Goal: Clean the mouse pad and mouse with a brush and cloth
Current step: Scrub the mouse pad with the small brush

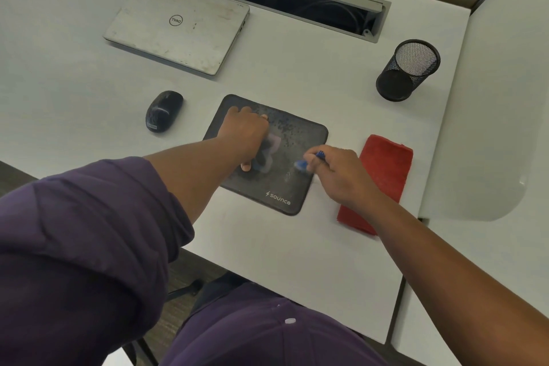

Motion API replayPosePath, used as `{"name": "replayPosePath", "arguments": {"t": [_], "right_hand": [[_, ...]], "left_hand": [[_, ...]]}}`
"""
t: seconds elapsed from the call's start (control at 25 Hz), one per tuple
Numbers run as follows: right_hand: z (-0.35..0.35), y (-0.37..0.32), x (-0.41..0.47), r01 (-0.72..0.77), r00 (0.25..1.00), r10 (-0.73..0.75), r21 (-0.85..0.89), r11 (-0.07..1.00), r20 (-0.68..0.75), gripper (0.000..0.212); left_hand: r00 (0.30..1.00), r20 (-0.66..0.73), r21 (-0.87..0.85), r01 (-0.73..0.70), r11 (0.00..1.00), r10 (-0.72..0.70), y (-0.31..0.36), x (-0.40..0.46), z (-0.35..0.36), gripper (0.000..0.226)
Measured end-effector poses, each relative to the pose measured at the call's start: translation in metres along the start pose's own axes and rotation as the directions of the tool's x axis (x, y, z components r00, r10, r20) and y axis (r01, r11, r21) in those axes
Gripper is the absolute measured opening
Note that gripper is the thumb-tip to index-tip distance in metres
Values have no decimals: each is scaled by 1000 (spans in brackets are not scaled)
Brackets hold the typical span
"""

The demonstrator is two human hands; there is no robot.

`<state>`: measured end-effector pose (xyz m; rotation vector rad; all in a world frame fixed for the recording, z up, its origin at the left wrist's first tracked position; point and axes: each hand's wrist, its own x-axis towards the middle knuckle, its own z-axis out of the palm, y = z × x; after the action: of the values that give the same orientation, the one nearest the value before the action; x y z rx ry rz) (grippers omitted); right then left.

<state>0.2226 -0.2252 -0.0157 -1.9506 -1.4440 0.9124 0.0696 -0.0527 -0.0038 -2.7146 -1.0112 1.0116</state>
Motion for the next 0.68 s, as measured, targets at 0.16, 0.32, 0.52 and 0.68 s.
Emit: {"name": "replayPosePath", "arguments": {"t": [0.16,0.32,0.52,0.68], "right_hand": [[9,1,-12,11,999,-1,-204,979,44,25],[12,-3,-24,82,995,-84,45,996,52,29],[27,-1,-30,49,988,-42,-43,998,146,28],[31,-4,-35,77,997,-73,123,989,-32,30]], "left_hand": [[1000,0,-14,5,1000,-5,0,1,1,84],[1000,-25,-14,13,1000,-13,0,3,4,88],[999,-36,-5,11,1000,-11,1,4,5,94],[999,-31,-5,11,1000,-11,0,5,6,94]]}}
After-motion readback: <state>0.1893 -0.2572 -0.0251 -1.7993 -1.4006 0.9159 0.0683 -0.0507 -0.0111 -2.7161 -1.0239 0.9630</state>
